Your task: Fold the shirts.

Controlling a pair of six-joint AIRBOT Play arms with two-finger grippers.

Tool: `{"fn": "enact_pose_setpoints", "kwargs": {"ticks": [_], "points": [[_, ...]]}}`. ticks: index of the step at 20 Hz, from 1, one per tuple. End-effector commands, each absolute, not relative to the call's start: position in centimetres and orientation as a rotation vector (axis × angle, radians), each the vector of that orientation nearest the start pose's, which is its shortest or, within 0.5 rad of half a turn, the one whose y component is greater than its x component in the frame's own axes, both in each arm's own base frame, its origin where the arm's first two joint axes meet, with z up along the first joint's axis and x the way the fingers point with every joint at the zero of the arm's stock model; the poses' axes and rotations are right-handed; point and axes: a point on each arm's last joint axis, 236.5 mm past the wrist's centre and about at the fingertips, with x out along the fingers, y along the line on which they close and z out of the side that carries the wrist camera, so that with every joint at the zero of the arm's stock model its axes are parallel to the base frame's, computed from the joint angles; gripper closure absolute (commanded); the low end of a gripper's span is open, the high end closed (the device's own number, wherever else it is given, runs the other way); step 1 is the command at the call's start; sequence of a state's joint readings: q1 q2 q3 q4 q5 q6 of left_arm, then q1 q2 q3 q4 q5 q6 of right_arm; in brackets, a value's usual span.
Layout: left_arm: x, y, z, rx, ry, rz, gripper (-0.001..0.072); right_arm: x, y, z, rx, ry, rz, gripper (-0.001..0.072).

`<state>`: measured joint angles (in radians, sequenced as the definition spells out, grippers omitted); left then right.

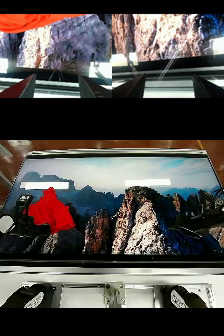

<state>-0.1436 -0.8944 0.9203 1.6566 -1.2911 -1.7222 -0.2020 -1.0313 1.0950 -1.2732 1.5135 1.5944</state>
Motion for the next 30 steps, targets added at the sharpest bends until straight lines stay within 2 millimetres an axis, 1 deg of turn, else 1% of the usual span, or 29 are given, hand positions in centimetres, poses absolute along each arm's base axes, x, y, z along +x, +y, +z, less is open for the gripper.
{"fn": "enact_pose_setpoints", "kwargs": {"ticks": [1,12,15,17,19,21,22,23,25,26,28,30], "points": [[28.4,-2.1,4.2,0.032,1.256,0.027,0.0106,28.6,1.2,6.1,0.391,1.399,0.049,0.0020],[28.4,-2.1,4.2,0.032,1.256,0.027,0.0106,28.9,1.2,6.2,0.391,1.388,0.048,0.0021],[28.4,-2.1,4.2,0.032,1.256,0.027,0.0106,28.4,1.4,6.2,0.395,1.409,0.056,0.0020],[28.4,-2.1,4.2,0.032,1.256,0.027,0.0106,27.6,1.2,6.0,0.383,1.442,0.050,0.0021],[28.4,-2.1,4.2,0.032,1.256,0.027,0.0106,26.8,0.4,5.6,0.354,1.477,0.021,0.0021],[28.4,-2.3,4.2,0.023,1.256,0.023,0.0106,25.5,-0.4,5.4,0.323,1.529,-0.009,0.0021],[28.7,-2.5,4.2,0.019,1.246,0.019,0.0106,24.9,-0.6,5.3,0.314,1.556,-0.016,0.0021],[29.5,-2.6,4.5,0.015,1.209,0.014,0.0106,24.4,-0.6,5.3,0.310,1.579,-0.019,0.0020],[30.9,-2.9,5.1,0.006,1.145,0.003,0.0106,24.0,-0.5,5.3,0.311,1.596,-0.016,0.0020],[31.2,-3.2,5.2,-0.024,1.131,0.006,0.0106,23.9,-0.4,5.3,0.314,1.601,-0.013,0.0020],[31.1,-3.3,5.2,-0.031,1.135,0.007,0.0106,24.0,0.3,5.5,0.336,1.596,0.015,0.0021],[31.1,-3.7,5.1,-0.047,1.139,-0.004,0.0106,24.7,1.3,5.7,0.371,1.566,0.055,0.0021]]}}
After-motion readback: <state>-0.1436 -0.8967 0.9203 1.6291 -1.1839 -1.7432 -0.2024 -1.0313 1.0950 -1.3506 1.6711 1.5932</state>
